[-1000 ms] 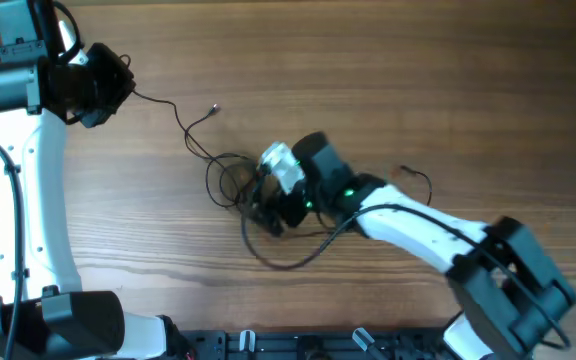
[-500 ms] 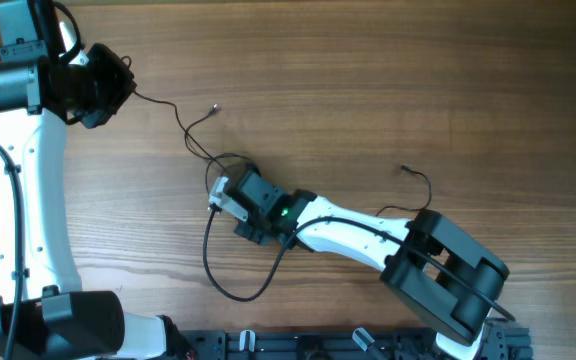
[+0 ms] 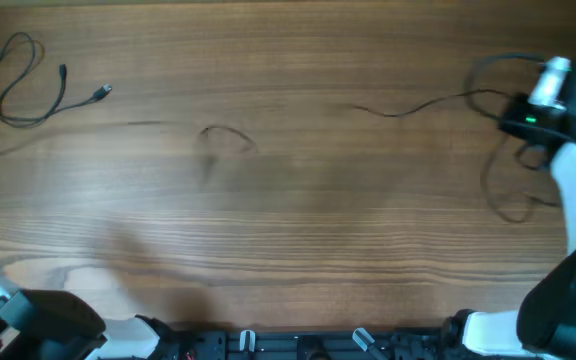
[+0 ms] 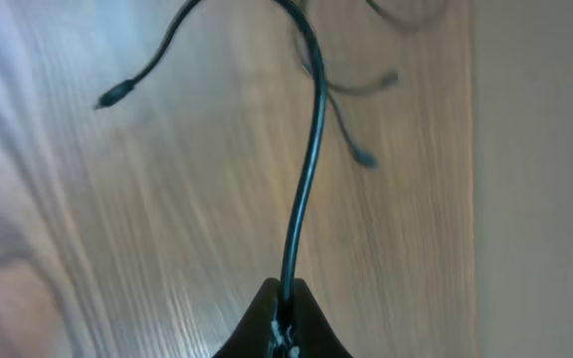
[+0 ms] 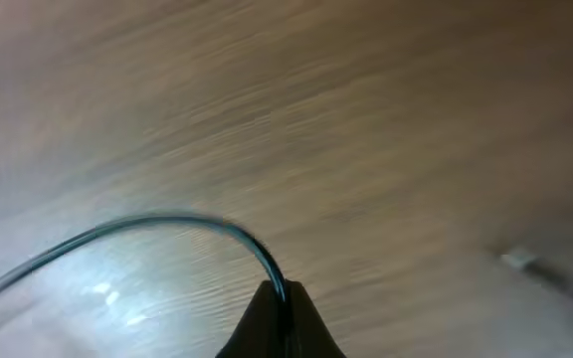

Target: Untangle cables

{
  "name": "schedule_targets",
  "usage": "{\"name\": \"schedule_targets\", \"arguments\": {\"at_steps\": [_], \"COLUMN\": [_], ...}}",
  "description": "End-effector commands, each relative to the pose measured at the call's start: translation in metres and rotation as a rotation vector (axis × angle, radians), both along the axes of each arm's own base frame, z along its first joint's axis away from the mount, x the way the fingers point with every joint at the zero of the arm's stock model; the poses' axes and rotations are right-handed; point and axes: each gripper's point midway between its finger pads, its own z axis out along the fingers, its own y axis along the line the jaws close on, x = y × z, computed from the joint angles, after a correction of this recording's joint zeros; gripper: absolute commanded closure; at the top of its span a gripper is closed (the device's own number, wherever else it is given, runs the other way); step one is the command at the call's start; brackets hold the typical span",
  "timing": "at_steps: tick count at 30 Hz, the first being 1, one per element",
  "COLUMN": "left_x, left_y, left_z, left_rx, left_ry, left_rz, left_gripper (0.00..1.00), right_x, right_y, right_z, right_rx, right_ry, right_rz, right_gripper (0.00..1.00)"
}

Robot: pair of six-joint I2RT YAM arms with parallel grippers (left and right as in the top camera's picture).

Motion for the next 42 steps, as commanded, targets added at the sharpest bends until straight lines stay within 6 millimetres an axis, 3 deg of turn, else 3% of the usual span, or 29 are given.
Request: {"name": "schedule_targets", "arguments": {"at_steps": [1,2,4,6,8,10,11,12,13,14,16,18,20,23,25,28,33,35,36,38,41,42], "left_x": [-0.008,-0.004,0.008,0.017,0.032,0.043,0.047,0.05,0.051,0.051,0.045,0.045,0.034,-0.003,-0.013,-0.033,-0.081,-0.086,-0.091,-0.096,-0.098,-0.1], "left_y": [0.002,-0.002,-0.016,-0.028,-0.045,-0.056,-0.062,-0.067,-0.072,-0.077,-0.069,-0.061,-0.073,-0.096,-0.108,-0.129,-0.141,-0.136,-0.129,-0.122,-0.12,-0.119], "left_z": [0.01,0.012,0.015,0.015,0.016,0.018,0.018,0.018,0.017,0.015,0.009,0.009,0.001,-0.027,-0.047,-0.098,-0.189,-0.202,-0.202,-0.202,-0.202,-0.202], "left_rx": [-0.041,-0.057,-0.079,-0.081,-0.072,-0.057,-0.047,-0.037,-0.031,-0.03,0.024,0.057,-0.028,-0.156,-0.21,-0.308,-0.398,-0.386,-0.352,-0.304,-0.273,-0.262], "left_ry": [-0.066,-0.084,-0.112,-0.11,-0.116,-0.126,-0.126,-0.124,-0.117,-0.099,-0.035,-0.022,0.026,0.231,0.305,0.436,0.586,0.581,0.598,0.621,0.634,0.646], "left_rz": [0.025,0.01,-0.046,-0.088,-0.15,-0.198,-0.228,-0.26,-0.288,-0.306,-0.279,-0.258,-0.209,-0.072,-0.038,0.034,0.27,0.291,0.305,0.301,0.207,0.21], "left_gripper": [0.96,0.96,0.96,0.96,0.96,0.96,0.96,0.96,0.96,0.96,0.96,0.96,0.96,0.96,0.96,0.96,0.96,0.81,0.59,0.32,0.18,0.09], "right_x": [-0.02,-0.02,0.0,0.017,0.028,0.028,0.03,0.037,0.045,0.049,0.048,0.034,0.021,0.004,0.0,-0.001,-0.003,-0.004,-0.004,-0.005,-0.005,-0.005], "right_y": [-0.047,-0.048,-0.008,0.048,0.121,0.191,0.215,0.22,0.21,0.203,0.195,0.201,0.207,0.21,0.211,0.211,0.21,0.211,0.211,0.211,0.211,0.211], "right_z": [-0.012,-0.013,0.0,0.01,0.012,0.012,0.01,0.005,0.0,-0.004,-0.016,-0.035,-0.057,-0.088,-0.094,-0.095,-0.095,-0.096,-0.096,-0.096,-0.096,-0.096], "right_rx": [0.172,0.2,0.283,0.312,0.288,0.246,0.198,0.137,0.092,0.069,0.075,0.119,0.155,0.189,0.193,0.191,0.19,0.194,0.195,0.194,0.195,0.195], "right_ry": [-0.03,-0.042,-0.119,-0.161,-0.158,-0.155,-0.146,-0.117,-0.085,-0.071,-0.027,0.058,0.14,0.224,0.242,0.245,0.251,0.256,0.259,0.26,0.262,0.263], "right_rz": [-0.143,-0.142,0.047,0.267,0.499,0.714,0.754,0.681,0.511,0.405,0.3,0.32,0.335,0.342,0.342,0.345,0.347,0.349,0.348,0.348,0.348,0.347], "right_gripper": [0.96,0.96,0.95,0.95,0.96,0.96,0.96,0.94,0.76,0.41,0.0,0.0,0.0,0.0,0.0,0.0,0.0,0.0,0.0,0.0,0.0,0.0]}}
